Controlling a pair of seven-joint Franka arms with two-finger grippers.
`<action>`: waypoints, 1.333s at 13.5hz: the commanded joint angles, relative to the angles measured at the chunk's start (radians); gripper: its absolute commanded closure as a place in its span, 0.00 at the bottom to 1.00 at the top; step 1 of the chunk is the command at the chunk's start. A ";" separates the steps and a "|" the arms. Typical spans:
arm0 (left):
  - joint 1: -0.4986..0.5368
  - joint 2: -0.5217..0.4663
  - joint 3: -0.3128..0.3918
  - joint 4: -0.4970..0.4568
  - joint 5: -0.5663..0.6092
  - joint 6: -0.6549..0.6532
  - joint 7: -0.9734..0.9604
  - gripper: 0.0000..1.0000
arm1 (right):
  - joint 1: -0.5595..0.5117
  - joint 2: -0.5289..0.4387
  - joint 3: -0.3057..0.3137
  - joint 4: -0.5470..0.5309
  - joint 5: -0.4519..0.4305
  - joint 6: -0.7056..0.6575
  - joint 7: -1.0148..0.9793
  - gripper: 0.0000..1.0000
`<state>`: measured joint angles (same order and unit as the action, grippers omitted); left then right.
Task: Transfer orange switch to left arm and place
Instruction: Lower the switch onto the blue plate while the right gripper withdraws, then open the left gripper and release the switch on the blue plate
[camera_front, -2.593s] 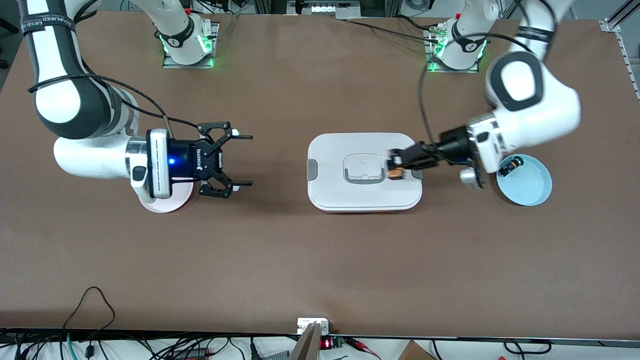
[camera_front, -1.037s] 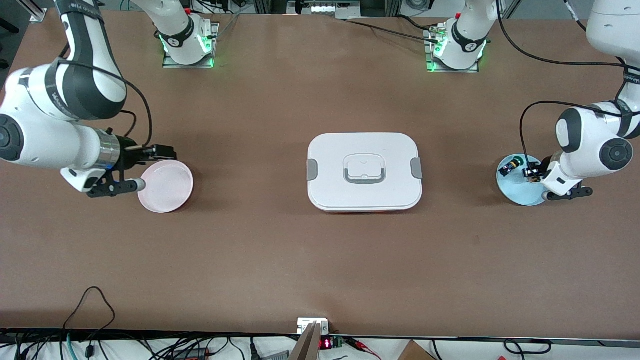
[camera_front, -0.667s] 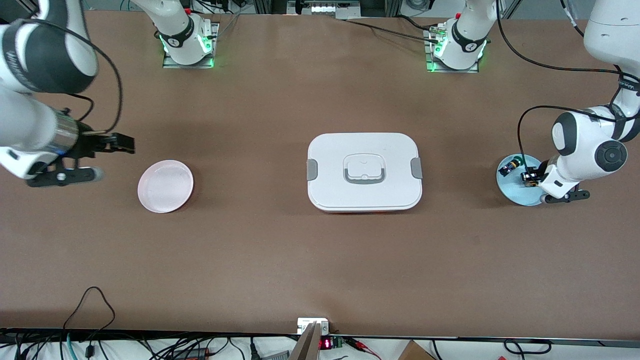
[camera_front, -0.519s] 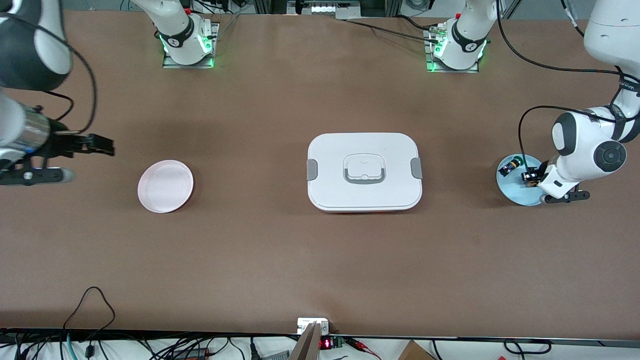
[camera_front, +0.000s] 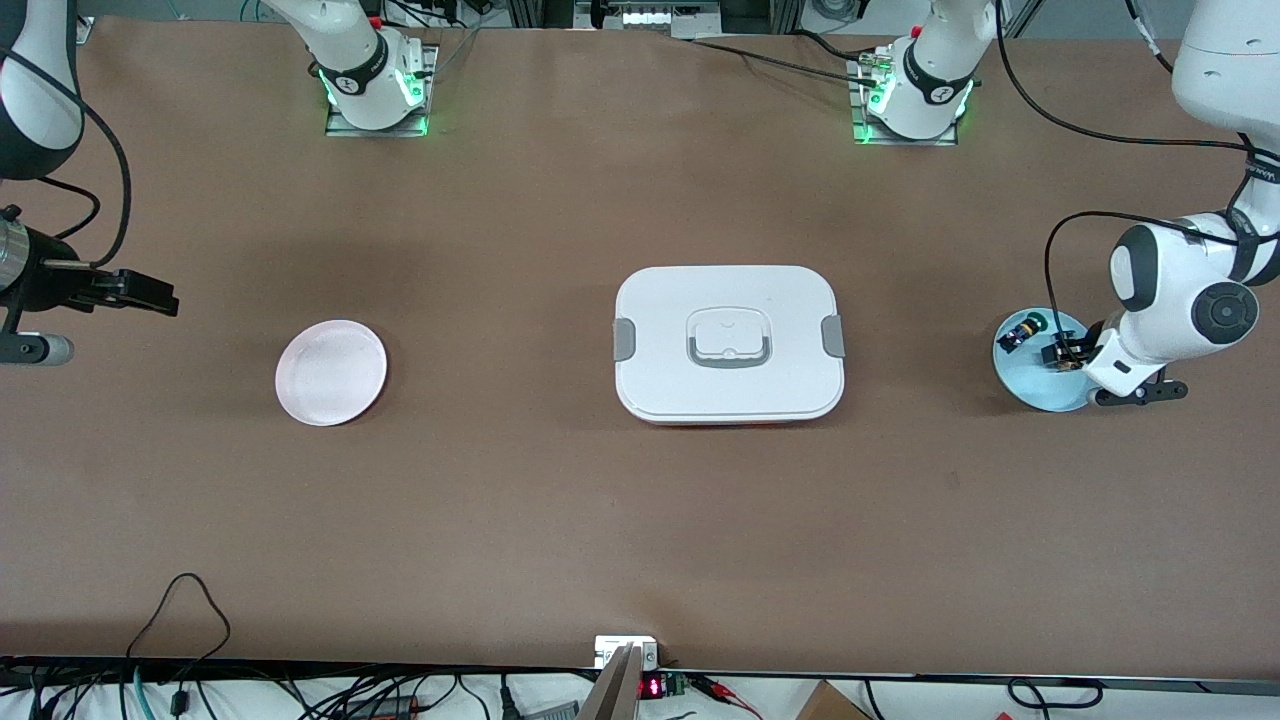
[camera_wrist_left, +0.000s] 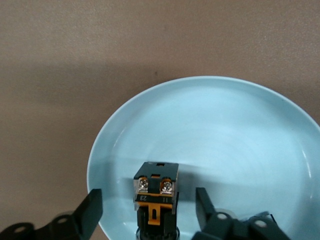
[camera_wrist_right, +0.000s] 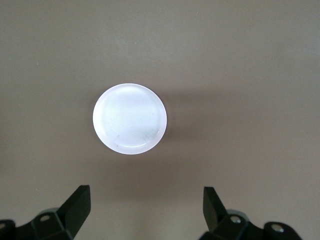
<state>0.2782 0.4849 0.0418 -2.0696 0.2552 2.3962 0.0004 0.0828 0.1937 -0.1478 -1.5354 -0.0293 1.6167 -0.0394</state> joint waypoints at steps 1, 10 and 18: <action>-0.004 -0.029 -0.002 -0.007 0.029 -0.038 0.023 0.00 | 0.009 -0.105 0.004 -0.115 -0.020 0.037 0.019 0.00; -0.115 -0.439 -0.108 0.235 -0.083 -0.498 -0.003 0.00 | 0.005 -0.122 0.005 -0.120 -0.003 0.057 0.019 0.00; -0.149 -0.568 -0.160 0.314 -0.193 -0.673 -0.103 0.00 | 0.006 -0.125 0.005 -0.126 0.005 0.068 0.019 0.00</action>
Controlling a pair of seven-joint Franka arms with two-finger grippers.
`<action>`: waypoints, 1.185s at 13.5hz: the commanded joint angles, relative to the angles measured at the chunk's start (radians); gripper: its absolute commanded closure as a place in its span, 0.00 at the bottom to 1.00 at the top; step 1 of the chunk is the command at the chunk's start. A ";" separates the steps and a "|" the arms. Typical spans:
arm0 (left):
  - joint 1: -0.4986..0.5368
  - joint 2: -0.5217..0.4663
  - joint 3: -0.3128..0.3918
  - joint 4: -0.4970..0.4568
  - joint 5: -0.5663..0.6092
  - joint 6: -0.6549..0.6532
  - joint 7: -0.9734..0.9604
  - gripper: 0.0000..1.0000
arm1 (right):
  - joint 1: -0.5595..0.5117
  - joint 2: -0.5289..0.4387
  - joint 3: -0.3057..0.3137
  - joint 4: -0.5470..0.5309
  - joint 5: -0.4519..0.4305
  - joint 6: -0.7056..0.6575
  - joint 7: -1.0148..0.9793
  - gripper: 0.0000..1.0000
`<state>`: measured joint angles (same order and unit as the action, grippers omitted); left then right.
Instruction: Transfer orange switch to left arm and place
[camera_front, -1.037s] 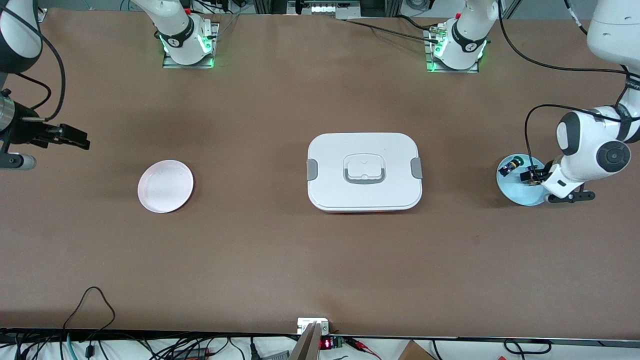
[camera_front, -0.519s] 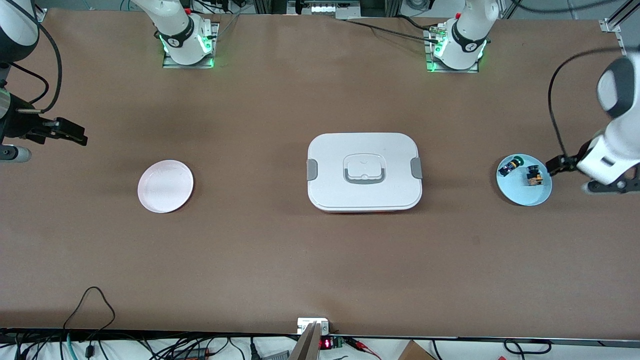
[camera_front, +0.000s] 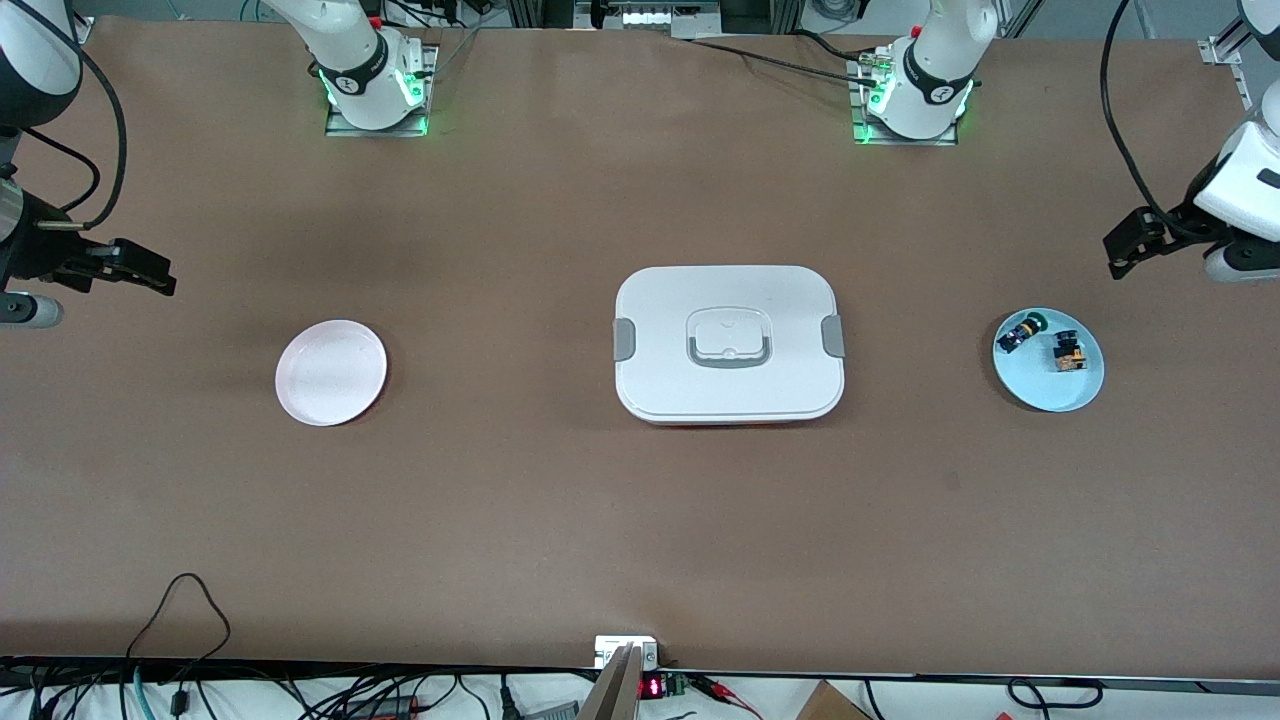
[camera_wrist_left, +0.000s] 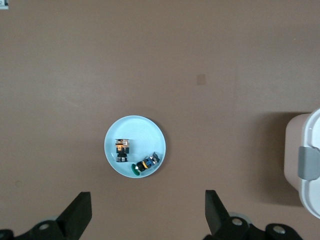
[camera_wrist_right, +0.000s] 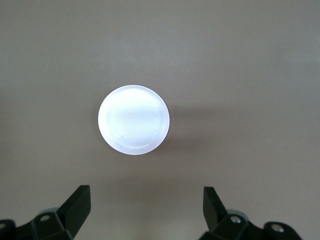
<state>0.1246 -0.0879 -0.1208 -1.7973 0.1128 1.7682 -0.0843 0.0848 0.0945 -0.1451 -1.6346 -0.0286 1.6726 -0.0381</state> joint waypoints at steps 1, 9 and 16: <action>0.001 0.017 0.001 0.076 -0.062 -0.086 -0.019 0.00 | 0.004 -0.025 0.002 -0.027 0.004 0.010 0.018 0.00; 0.001 0.037 -0.039 0.131 -0.122 -0.162 -0.023 0.00 | 0.006 -0.025 0.002 -0.025 0.004 0.009 0.018 0.00; 0.004 0.047 -0.042 0.158 -0.120 -0.162 -0.045 0.00 | 0.006 -0.025 0.004 -0.027 0.004 0.009 0.018 0.00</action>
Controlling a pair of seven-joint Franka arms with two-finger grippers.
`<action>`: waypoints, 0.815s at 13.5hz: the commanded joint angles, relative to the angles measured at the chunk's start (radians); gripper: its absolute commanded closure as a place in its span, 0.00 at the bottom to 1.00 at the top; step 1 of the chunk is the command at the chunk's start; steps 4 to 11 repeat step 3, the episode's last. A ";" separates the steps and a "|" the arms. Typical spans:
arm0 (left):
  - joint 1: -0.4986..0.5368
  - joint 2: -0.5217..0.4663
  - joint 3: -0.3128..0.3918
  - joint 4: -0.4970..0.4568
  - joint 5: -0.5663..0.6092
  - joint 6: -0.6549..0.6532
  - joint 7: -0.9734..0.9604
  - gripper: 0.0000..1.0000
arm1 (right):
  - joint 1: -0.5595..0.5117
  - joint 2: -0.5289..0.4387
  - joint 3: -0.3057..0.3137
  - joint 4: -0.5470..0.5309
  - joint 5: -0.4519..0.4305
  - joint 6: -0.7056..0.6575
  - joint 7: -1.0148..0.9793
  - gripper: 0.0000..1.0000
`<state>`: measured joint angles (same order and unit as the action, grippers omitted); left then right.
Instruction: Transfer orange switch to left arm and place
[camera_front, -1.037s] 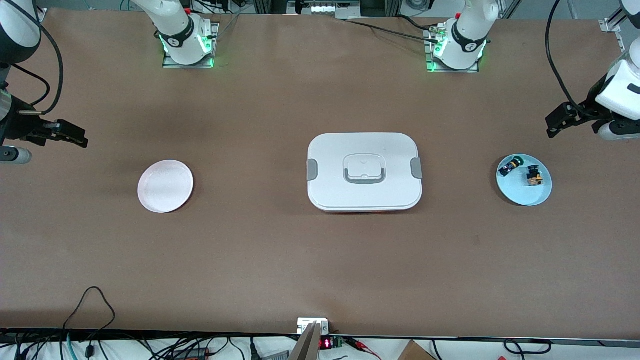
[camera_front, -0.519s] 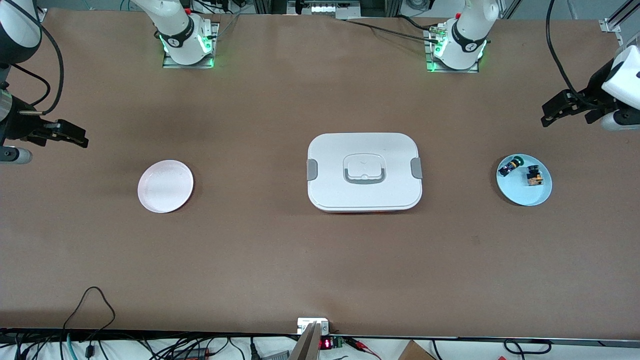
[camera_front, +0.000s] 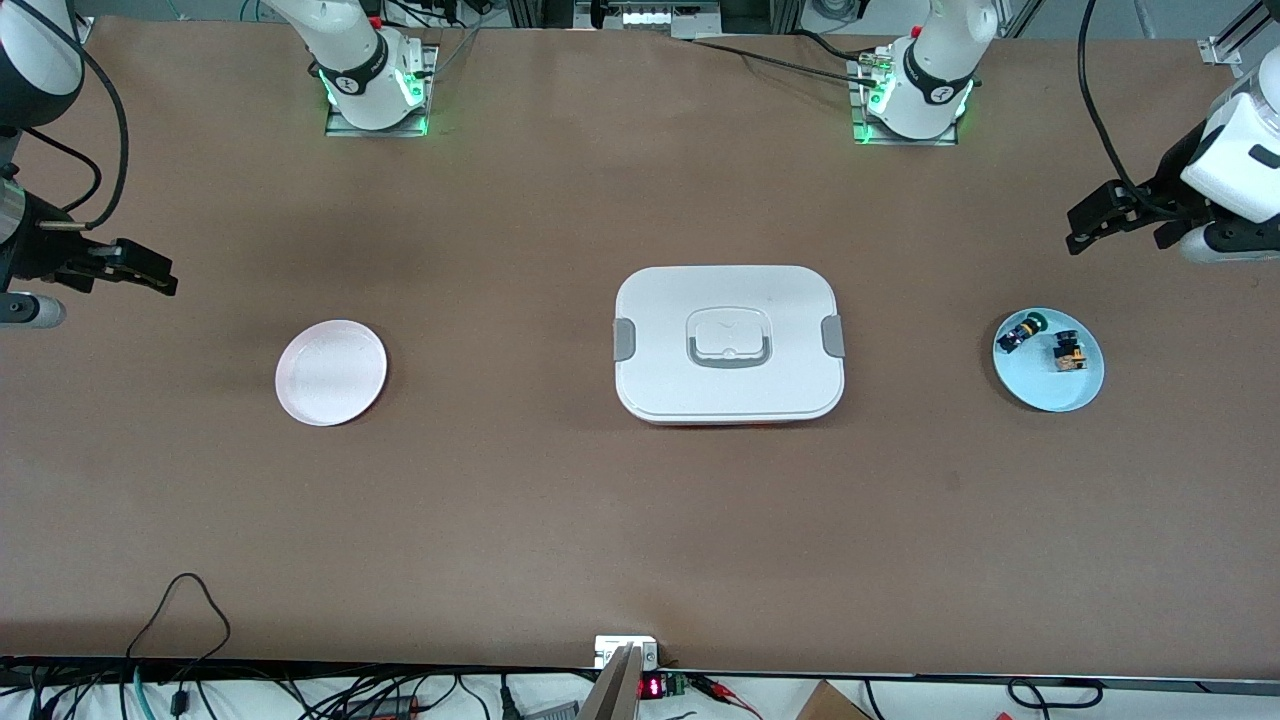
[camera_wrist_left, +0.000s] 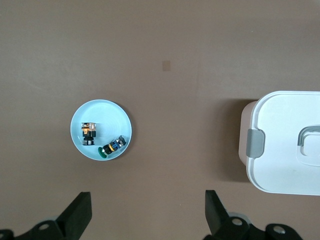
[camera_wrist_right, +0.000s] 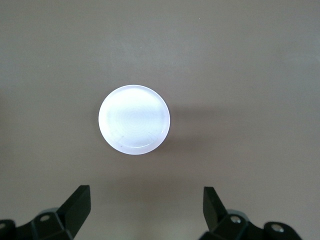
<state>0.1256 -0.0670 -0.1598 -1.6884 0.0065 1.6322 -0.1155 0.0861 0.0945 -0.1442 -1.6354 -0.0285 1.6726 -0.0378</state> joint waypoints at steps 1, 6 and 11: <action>0.003 0.026 -0.003 0.049 -0.016 -0.031 -0.013 0.00 | 0.004 -0.024 0.003 -0.024 0.004 0.009 0.018 0.00; 0.005 0.026 -0.003 0.049 -0.014 -0.032 -0.012 0.00 | 0.004 -0.024 0.003 -0.026 0.004 0.010 0.018 0.00; 0.005 0.026 -0.003 0.049 -0.014 -0.032 -0.012 0.00 | 0.004 -0.024 0.003 -0.026 0.004 0.010 0.018 0.00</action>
